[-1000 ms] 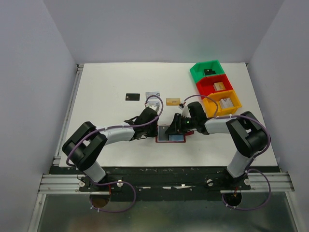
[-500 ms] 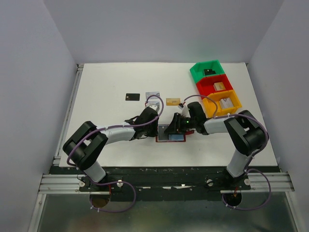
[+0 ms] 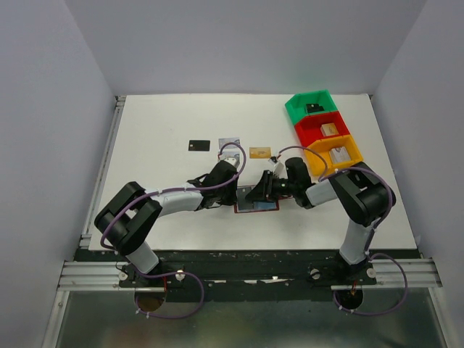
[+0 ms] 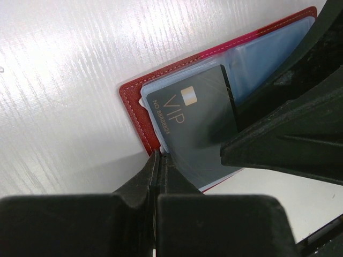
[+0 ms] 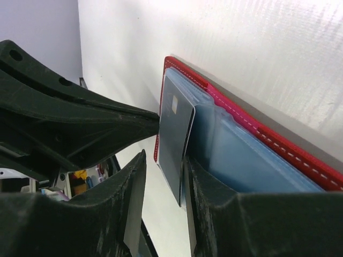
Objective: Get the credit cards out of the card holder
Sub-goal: Remove the credit card from the card holder.
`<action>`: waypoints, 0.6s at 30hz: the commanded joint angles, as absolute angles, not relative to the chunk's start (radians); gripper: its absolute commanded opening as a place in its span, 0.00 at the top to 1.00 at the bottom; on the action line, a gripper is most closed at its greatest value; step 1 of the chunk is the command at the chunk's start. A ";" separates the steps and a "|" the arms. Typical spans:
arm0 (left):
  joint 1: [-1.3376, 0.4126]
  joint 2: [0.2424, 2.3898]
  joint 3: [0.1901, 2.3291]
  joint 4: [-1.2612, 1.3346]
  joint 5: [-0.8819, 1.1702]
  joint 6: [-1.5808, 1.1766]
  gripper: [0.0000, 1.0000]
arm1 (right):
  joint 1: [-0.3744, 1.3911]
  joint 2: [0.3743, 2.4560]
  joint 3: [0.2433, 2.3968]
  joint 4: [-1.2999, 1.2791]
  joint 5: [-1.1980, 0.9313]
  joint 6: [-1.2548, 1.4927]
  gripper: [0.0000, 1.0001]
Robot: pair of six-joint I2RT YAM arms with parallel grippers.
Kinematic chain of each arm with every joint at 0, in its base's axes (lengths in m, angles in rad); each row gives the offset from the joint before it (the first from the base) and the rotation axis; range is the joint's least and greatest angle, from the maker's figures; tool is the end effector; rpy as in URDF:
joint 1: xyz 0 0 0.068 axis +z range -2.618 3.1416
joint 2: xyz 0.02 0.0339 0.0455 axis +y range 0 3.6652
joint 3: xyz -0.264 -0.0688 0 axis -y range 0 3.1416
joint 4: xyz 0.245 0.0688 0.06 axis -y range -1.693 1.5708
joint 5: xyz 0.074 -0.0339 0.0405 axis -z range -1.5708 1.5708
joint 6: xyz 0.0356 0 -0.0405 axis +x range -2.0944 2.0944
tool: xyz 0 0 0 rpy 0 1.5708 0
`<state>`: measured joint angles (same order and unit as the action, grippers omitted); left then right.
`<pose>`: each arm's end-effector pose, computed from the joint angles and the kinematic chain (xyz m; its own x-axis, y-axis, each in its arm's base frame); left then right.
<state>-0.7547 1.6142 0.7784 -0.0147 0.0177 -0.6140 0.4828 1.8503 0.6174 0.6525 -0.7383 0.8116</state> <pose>0.2273 -0.2146 0.1534 -0.8471 0.0058 -0.5315 0.2514 0.8854 -0.3909 0.2675 0.1673 0.1010 -0.9450 0.1104 -0.3079 -0.2272 0.4557 0.8606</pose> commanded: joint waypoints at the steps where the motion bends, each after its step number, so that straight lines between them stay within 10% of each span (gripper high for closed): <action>1: -0.765 1.664 0.765 -0.009 0.051 -0.612 1.00 | 0.506 1.890 0.600 0.793 -0.834 0.854 0.59; 18: -0.775 1.663 0.762 0.040 0.078 -0.604 1.00 | 0.525 1.936 0.635 0.772 -0.880 0.854 0.58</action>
